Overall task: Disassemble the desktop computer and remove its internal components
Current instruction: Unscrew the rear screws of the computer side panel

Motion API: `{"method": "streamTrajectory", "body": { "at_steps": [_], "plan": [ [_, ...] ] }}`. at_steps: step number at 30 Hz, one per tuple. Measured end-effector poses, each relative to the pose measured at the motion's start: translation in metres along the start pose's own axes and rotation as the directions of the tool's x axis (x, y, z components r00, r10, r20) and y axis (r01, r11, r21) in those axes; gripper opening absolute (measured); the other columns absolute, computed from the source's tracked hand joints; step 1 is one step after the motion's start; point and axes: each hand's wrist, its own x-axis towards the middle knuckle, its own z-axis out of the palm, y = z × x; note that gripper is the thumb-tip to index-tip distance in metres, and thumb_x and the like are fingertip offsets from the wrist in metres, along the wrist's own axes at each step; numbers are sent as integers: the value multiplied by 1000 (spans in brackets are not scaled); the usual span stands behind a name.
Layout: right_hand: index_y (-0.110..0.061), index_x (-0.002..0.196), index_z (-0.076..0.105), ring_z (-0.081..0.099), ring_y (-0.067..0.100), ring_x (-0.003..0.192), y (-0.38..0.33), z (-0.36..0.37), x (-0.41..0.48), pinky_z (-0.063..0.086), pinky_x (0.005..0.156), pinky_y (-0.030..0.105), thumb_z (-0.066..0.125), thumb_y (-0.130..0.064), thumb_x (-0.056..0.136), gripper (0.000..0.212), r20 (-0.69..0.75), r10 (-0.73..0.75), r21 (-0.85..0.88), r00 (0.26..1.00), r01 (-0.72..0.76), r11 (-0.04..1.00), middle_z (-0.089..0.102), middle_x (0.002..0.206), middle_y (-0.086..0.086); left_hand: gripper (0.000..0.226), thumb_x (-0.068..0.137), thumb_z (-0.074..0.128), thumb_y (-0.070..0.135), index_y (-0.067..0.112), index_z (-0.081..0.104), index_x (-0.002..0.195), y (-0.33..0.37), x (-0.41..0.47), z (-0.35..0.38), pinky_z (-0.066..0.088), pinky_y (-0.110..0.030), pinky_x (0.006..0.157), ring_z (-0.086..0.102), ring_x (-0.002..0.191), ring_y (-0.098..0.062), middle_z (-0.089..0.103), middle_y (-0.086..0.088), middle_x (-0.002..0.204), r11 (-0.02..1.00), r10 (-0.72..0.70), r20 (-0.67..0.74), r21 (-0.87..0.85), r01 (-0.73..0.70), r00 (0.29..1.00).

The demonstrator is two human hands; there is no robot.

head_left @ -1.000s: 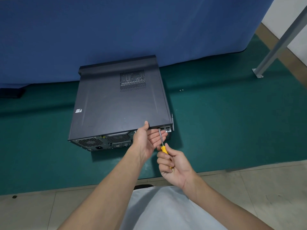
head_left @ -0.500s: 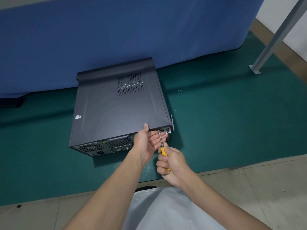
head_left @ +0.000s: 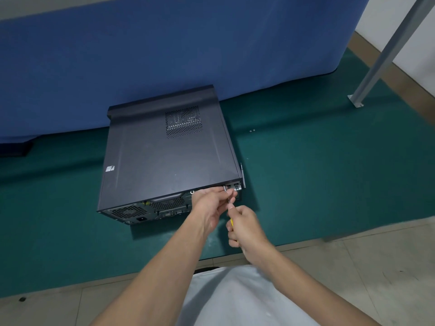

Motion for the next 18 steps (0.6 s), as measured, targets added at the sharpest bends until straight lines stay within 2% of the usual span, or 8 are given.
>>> {"method": "streamTrajectory", "body": {
  "at_steps": [1, 3, 5, 7, 11, 13, 16, 18],
  "plan": [
    [-10, 88, 44, 34, 11, 41, -1, -5, 0, 26, 39, 22, 48, -37, 99, 29, 93, 68, 170, 993, -83, 982, 44, 59, 4, 22, 81, 62, -18, -12, 58, 102, -1, 1, 1, 59, -27, 65, 70, 65, -22, 69, -19, 74, 1000, 9, -14, -3, -9, 1000],
    [-9, 96, 48, 41, 14, 45, -3, -18, -2, 31, 39, 22, 53, -39, 96, 31, 312, 155, 314, 937, -256, 914, 48, 61, 7, 16, 83, 58, -20, -8, 57, 95, -1, 3, 4, 58, -26, 61, 70, 60, -20, 68, -19, 73, 1000, 11, -36, -14, -11, 999],
    [-7, 99, 57, 51, 18, 56, -2, -30, -5, 40, 42, 24, 53, -39, 95, 33, 499, 209, 299, 841, -393, 869, 56, 73, 10, 15, 86, 54, -19, -10, 56, 98, -1, 6, 4, 59, -24, 59, 70, 61, -20, 68, -20, 77, 1000, 9, -38, -7, -9, 999],
    [-5, 109, 58, 56, 20, 62, 0, -40, -7, 42, 40, 23, 52, -26, 96, 25, 577, 214, 304, 788, -450, 840, 60, 84, 12, 13, 89, 51, -18, -10, 57, 97, -2, 7, 3, 59, -24, 60, 71, 65, -21, 69, -19, 79, 1000, 6, -21, 1, -6, 1000],
    [-1, 104, 53, 56, 17, 52, -1, -40, -4, 44, 39, 20, 51, -3, 95, 9, 456, 126, 261, 881, -268, 927, 59, 76, 11, 12, 91, 48, -17, -8, 57, 91, -3, 6, 3, 60, -29, 69, 71, 73, -26, 69, -23, 85, 999, 22, 9, -44, -21, 1000],
    [-3, 98, 50, 59, 17, 48, -2, -29, -8, 47, 41, 24, 52, -2, 96, 3, 284, 91, 0, 954, -95, 996, 59, 76, 10, 11, 90, 52, -15, -7, 58, 90, -4, 5, 3, 60, -31, 72, 72, 78, -27, 70, -23, 88, 999, 38, -7, -9, -38, 999],
    [-9, 101, 50, 64, 15, 48, -1, -15, -12, 52, 44, 26, 50, -5, 94, 8, 39, -30, -403, 999, 43, 914, 60, 88, 14, 12, 83, 64, -15, -4, 61, 86, -6, 3, 5, 60, -29, 71, 72, 80, -27, 70, -20, 86, 992, 90, -94, 101, -81, 991],
    [-10, 101, 50, 65, 14, 49, -2, -13, -14, 53, 45, 26, 50, -4, 94, 9, 21, -68, -456, 997, 70, 887, 60, 89, 14, 13, 82, 65, -16, -4, 62, 85, -7, 3, 7, 59, -28, 69, 72, 80, -27, 70, -20, 87, 985, 120, -139, 137, -101, 983]
  ]
}}
